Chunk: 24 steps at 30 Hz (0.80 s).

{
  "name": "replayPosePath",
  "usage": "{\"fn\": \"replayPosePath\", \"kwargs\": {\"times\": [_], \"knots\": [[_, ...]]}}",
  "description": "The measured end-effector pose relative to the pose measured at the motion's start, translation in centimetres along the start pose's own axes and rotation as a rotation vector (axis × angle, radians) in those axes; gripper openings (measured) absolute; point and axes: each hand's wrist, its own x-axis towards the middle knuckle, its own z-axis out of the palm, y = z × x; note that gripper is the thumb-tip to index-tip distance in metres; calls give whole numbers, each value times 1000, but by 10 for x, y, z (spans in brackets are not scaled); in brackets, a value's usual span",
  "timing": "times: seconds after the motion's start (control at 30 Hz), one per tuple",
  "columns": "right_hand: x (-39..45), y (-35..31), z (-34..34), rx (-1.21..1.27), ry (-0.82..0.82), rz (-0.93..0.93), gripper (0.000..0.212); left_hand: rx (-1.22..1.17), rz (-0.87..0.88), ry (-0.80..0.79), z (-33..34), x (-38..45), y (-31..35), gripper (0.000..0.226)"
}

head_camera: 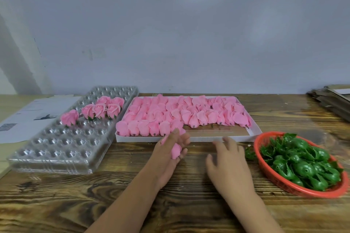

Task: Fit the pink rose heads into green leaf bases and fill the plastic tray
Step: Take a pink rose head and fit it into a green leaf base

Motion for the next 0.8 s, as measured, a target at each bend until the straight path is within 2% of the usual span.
{"fn": "replayPosePath", "kwargs": {"times": [0.1, 0.17, 0.37, 0.47, 0.53, 0.67, 0.8], "knots": [[6, 10, -10, -210, -72, 53, 51, -6, -6, -26, -1, 0, 0, 33], [10, 15, -12, -277, -127, 75, 52, -11, -7, -32, -2, 0, 0, 38], [20, 17, -9, -308, -226, 162, 45, 7, -7, -39, -3, 0, -1, 46], [23, 17, -9, -325, -198, 171, 35, 18, -11, -41, -4, 0, -1, 56], [26, 20, -9, -287, -164, 160, 31, 23, -11, -47, -4, 0, -1, 55], [28, 24, -8, -122, -140, 157, 37, 23, -8, -42, -4, 0, 0, 54], [26, 21, -6, 62, -102, 57, 39, 14, -16, -39, -4, 0, 0, 57]]}}
